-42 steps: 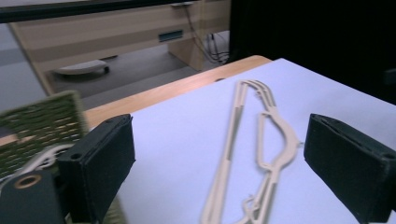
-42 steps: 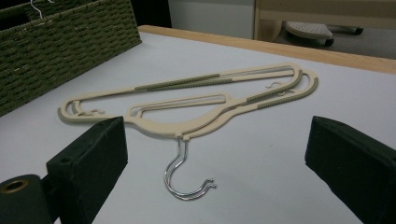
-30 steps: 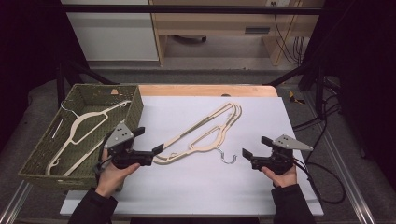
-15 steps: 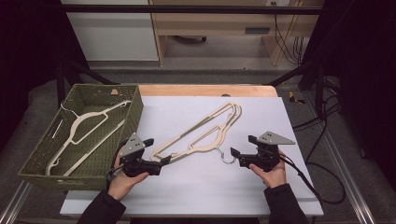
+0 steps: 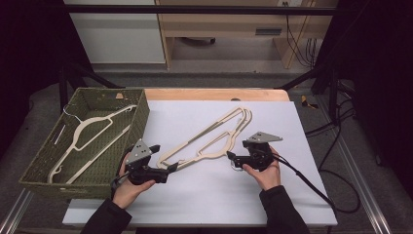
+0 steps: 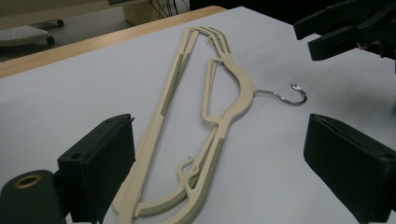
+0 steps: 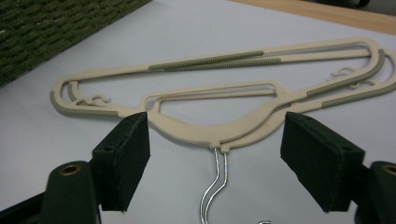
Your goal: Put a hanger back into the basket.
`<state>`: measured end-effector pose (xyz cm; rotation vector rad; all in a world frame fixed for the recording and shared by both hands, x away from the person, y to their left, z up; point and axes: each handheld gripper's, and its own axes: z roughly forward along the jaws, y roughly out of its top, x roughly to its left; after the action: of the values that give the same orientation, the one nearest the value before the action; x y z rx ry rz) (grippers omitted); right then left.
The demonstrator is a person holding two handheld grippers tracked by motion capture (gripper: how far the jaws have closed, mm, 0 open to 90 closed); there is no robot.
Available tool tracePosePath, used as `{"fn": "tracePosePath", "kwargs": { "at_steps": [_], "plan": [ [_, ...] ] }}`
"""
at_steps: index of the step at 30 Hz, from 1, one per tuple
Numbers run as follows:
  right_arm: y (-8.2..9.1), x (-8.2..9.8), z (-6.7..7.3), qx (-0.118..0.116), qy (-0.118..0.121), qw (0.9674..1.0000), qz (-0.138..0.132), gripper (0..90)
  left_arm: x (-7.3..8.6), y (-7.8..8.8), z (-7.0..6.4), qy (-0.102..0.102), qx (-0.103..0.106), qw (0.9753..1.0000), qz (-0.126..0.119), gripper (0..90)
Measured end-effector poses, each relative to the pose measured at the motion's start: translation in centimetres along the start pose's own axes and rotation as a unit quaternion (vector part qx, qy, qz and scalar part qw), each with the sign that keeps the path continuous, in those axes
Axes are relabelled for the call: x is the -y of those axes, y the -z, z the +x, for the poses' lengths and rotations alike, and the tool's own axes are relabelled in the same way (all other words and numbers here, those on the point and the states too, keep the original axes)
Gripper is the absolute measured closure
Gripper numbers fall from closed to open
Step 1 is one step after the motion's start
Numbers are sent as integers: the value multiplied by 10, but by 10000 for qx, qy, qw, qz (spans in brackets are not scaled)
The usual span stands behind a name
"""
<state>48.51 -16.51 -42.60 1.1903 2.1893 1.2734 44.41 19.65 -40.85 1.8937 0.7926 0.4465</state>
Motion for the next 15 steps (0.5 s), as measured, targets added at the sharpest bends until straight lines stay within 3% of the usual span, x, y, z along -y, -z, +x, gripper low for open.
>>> {"fn": "tracePosePath", "kwargs": {
  "at_steps": [5, 6, 8, 15],
  "plan": [
    [-11, 3, 1, 72, -35, 9999, 133, 324, 0, -1, 0, -19, -16, 10000, 20, 85],
    [-17, 7, 0, 145, 113, 9996, 205, 349, 0, 0, 0, -19, -23, 10000, 13, 85],
    [-22, 9, 1, 202, 134, 9993, 292, 382, 0, 0, 0, -9, -23, 10000, 4, 86],
    [-38, 17, 0, 218, 153, 9979, 597, 468, 1, -1, 0, -33, -11, 10000, 25, 86]
  ]
}}
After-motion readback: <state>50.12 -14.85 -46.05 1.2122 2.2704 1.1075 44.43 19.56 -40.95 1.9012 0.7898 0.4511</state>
